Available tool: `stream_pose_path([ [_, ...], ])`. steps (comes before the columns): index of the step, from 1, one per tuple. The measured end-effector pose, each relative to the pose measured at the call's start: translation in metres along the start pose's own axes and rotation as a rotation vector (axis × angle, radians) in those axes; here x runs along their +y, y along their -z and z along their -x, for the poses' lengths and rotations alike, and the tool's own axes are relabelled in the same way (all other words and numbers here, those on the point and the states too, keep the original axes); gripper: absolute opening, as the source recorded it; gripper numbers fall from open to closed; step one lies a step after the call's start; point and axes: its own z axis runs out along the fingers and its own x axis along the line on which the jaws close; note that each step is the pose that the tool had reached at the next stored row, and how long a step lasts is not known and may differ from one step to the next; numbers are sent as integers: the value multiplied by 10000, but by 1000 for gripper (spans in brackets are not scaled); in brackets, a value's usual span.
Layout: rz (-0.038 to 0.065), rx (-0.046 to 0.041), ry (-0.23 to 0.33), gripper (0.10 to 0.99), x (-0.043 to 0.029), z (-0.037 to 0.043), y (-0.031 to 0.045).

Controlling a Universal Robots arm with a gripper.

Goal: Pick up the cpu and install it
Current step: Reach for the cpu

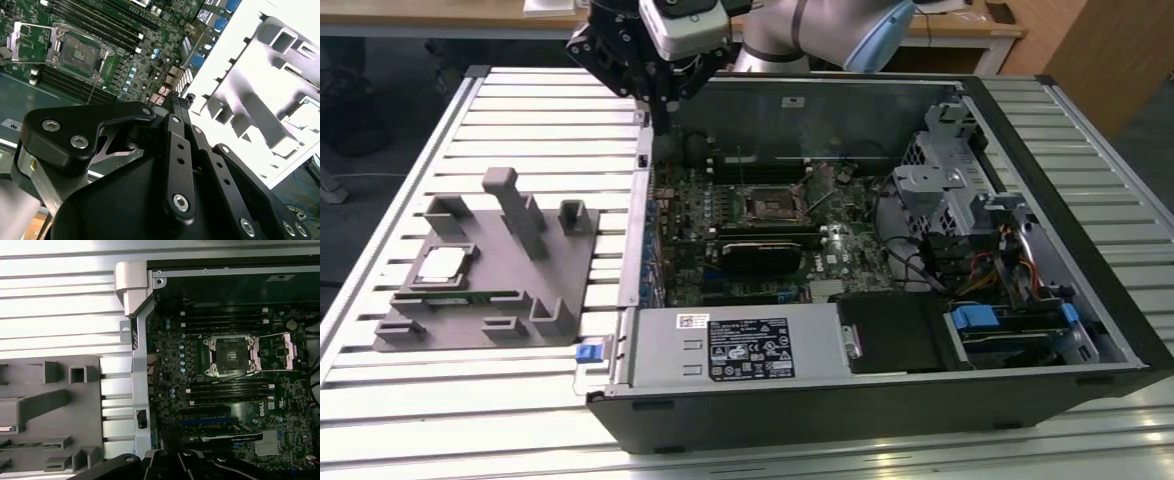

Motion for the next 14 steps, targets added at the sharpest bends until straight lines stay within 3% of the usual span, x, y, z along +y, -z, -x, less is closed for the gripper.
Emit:
stream_pose_path([
  [14,1,1,0,106,-11,-144,-12],
])
